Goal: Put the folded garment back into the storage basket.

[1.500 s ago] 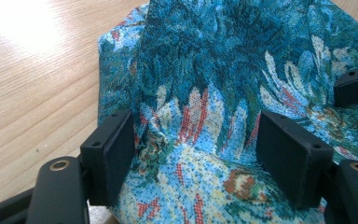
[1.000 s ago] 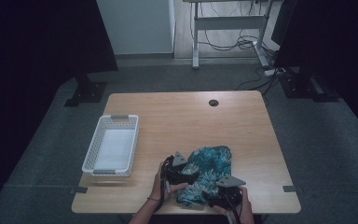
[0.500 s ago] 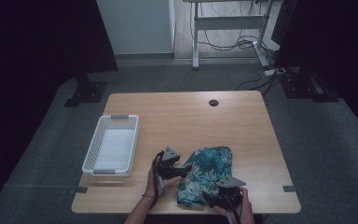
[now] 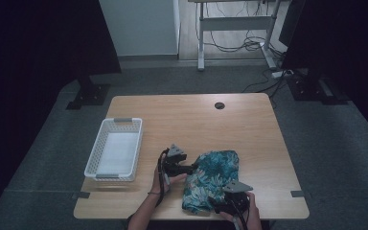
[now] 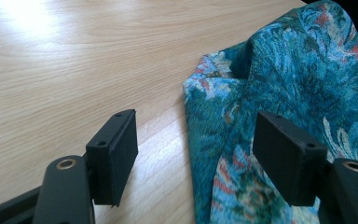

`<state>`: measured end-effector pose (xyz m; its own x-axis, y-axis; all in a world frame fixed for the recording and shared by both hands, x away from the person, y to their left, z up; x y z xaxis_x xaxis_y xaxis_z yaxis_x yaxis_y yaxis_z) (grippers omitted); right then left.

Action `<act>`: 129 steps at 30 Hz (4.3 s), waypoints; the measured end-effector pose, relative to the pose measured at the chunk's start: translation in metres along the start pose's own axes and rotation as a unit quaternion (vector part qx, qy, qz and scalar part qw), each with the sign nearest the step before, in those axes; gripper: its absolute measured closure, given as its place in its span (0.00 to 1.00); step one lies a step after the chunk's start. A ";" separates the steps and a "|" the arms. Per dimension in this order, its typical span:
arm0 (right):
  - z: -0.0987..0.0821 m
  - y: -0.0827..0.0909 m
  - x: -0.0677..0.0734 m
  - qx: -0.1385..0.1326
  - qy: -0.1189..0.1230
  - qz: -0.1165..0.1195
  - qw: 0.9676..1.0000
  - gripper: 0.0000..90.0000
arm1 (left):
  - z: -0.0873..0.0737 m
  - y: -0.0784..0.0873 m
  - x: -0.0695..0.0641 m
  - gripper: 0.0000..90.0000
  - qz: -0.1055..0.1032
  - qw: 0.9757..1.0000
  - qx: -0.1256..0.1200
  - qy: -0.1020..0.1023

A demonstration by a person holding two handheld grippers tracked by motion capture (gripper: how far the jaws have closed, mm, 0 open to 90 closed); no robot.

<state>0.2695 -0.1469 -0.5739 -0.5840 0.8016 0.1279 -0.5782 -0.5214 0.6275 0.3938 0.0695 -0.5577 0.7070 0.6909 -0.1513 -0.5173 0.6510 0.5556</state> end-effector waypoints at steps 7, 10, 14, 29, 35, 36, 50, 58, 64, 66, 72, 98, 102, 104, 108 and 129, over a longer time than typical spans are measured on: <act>0.000 0.000 0.000 -0.001 0.000 0.000 1.000 0.28 | 0.005 -0.016 0.004 0.37 0.002 1.000 0.005 0.009; 0.000 0.000 0.000 -0.001 0.000 0.000 1.000 0.28 | 0.007 -0.020 0.003 0.38 -0.001 1.000 0.012 0.007; 0.000 0.000 0.000 -0.001 0.000 0.000 1.000 0.28 | 0.008 -0.023 -0.002 0.37 -0.017 1.000 0.014 -0.003; 0.000 0.000 0.000 -0.002 0.000 -0.002 1.000 0.28 | 0.009 -0.036 -0.014 0.37 0.004 0.998 0.040 -0.040; -0.001 0.000 0.001 -0.002 0.000 -0.003 1.000 0.28 | 0.009 -0.038 -0.022 0.58 0.003 0.997 0.041 -0.059; -0.001 0.000 0.001 -0.002 0.000 -0.003 1.000 0.28 | 0.009 -0.038 -0.022 0.62 -0.001 0.997 0.041 -0.059; -0.001 0.000 0.000 -0.001 0.001 0.001 1.000 0.28 | 0.009 -0.033 -0.012 0.95 -0.032 0.999 0.026 -0.016; -0.001 0.000 0.000 -0.002 0.001 -0.001 1.000 0.28 | 0.016 -0.020 -0.013 0.95 -0.051 0.999 -0.005 -0.010; -0.001 0.000 0.000 -0.003 0.001 0.000 1.000 0.28 | 0.019 -0.014 -0.015 0.95 -0.057 0.998 -0.017 -0.010; -0.001 0.000 0.000 -0.003 0.001 0.000 1.000 0.28 | 0.020 -0.012 -0.015 0.95 -0.058 0.998 -0.019 -0.010; -0.001 0.004 -0.003 -0.008 -0.012 0.000 1.000 0.28 | 0.027 -0.005 -0.020 0.95 -0.063 0.997 -0.033 -0.015; -0.001 0.000 -0.015 0.020 -0.043 -0.100 0.994 0.07 | 0.026 -0.002 -0.016 0.95 -0.069 0.997 -0.035 -0.005; 0.001 0.000 -0.014 0.024 -0.042 -0.099 0.994 0.13 | 0.026 -0.003 -0.017 0.95 -0.069 0.997 -0.035 -0.003; 0.001 0.001 -0.012 0.022 -0.040 -0.096 0.994 0.21 | 0.025 -0.004 -0.018 0.95 -0.070 0.997 -0.032 -0.005; 0.002 0.003 -0.005 0.014 -0.041 -0.094 0.995 0.44 | 0.026 -0.005 -0.020 0.95 -0.070 0.997 -0.032 -0.005; -0.001 0.005 -0.021 -0.038 -0.148 0.009 0.988 0.85 | 0.028 0.001 -0.019 0.95 -0.072 0.997 -0.041 0.000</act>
<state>0.2783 -0.1661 -0.5746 -0.4093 0.8367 0.3640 -0.6169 -0.5477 0.5653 0.3934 0.0480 -0.5316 0.7774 0.5877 -0.2242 -0.4479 0.7675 0.4586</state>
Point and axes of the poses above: each handheld gripper's, and its own axes: y roughly backward along the jaws, z roughly out of its top, x roughly to its left, the point moved 2 cm from there along -y, roughly forward along the jaws, and after that the axes turned 3 degrees about -y, right-handed, at the moved point
